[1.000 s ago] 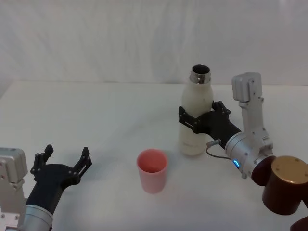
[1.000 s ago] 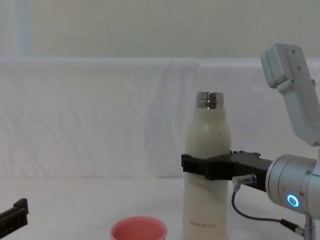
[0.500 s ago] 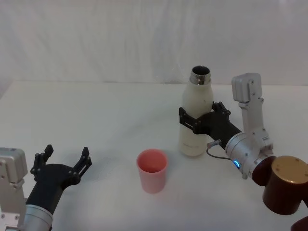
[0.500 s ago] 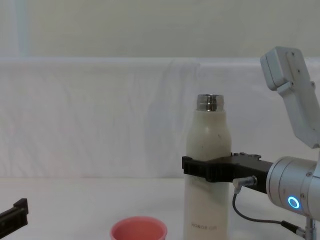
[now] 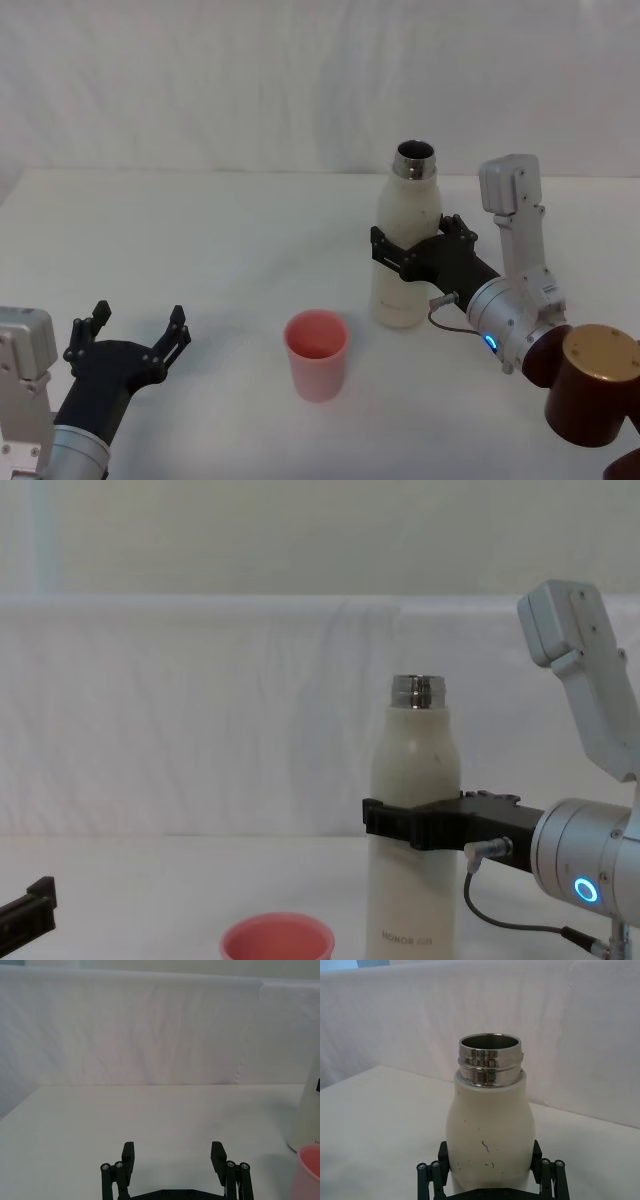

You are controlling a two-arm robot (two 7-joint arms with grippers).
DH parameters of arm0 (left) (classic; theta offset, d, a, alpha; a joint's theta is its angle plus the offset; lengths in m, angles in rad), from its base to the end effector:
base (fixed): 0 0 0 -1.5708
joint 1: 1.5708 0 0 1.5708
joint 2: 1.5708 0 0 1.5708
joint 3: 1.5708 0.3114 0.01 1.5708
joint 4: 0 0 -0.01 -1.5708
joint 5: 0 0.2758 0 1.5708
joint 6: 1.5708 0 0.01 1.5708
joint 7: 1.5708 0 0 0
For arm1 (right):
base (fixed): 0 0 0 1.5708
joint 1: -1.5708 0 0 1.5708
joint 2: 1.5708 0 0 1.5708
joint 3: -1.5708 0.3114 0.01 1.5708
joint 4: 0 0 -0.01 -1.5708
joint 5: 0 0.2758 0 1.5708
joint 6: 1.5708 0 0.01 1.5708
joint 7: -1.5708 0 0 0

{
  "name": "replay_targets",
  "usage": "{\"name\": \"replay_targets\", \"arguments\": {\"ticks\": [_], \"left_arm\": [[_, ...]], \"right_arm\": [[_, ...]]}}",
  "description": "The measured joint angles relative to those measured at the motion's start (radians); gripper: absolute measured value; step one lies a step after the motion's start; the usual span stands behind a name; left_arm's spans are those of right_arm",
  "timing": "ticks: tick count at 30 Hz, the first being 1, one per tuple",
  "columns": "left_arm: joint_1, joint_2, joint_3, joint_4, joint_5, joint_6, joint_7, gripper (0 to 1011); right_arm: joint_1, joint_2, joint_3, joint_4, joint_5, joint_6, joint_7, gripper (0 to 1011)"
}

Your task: Grasp the thermos with one hand and pour water into the cup lid.

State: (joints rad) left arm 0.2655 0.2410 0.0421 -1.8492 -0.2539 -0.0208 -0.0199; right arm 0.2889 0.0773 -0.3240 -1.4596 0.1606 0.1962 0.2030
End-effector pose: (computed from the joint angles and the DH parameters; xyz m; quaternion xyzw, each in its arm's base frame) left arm 0.2147 0.0461 -0.3052 -0.0174 0.0064 0.6616 0.7496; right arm 0.3686 0.0657 -0.2672 -0.0220 0.0180 -0.5024 0.8642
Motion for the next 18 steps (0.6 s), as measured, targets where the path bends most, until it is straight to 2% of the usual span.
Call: {"name": "replay_targets", "arguments": {"ticks": [18], "left_arm": [[0.000,0.000,0.000,0.000,0.000,0.000,0.000,1001]], "right_arm": [[0.007,0.001,-0.006,0.012,0.004,0.004,0.001,956]]}}
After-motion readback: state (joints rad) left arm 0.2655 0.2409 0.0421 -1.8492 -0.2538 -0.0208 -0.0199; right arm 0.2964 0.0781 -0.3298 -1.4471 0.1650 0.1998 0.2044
